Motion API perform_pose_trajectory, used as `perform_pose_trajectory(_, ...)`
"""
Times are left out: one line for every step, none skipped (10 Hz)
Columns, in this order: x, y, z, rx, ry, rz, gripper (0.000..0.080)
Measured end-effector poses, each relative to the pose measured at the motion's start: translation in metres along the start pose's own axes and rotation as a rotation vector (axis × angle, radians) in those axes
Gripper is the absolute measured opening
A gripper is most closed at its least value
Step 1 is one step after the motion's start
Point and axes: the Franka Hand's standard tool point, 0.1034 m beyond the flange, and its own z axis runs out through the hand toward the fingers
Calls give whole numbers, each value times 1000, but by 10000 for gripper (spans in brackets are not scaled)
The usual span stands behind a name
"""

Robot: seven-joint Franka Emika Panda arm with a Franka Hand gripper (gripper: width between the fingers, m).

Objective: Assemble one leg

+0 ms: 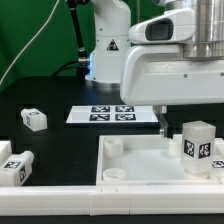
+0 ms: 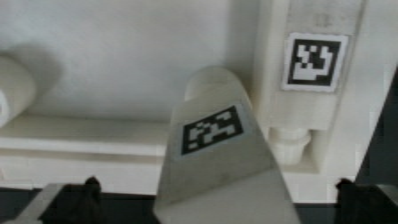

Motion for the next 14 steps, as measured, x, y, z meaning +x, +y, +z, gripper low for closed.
perform_pose_trajectory(0, 1, 0, -5, 0, -40, 649)
perform_pose_trajectory(0, 1, 0, -5, 0, -39, 524)
perform_pose_trajectory(0, 1, 0, -5, 0, -38, 524)
perform_pose_trajectory(0, 1, 0, -4, 0, -30, 341)
perform_pose_trajectory(1, 1, 0, -4, 2, -19, 285)
perform_pose_trajectory(1, 1, 0, -4, 2, -9, 285)
perform_pose_trajectory(1, 1, 0, -4, 2, 23, 285)
perform_pose_trajectory(0, 0, 0, -2, 2, 120, 285)
perform_pose_trajectory(0, -1, 0, -1, 3, 200, 285)
perform_pose_trajectory(0, -4, 0, -1, 7, 287, 285)
perform_pose_trajectory(0, -5, 0, -3, 7, 434, 285)
perform_pose_trajectory(-1, -6, 1, -6, 6, 557, 285)
perform_pose_trajectory(-1, -7, 1, -11, 5, 646, 285)
perform_pose_trajectory(-2, -7, 0, -6, 1, 778, 285)
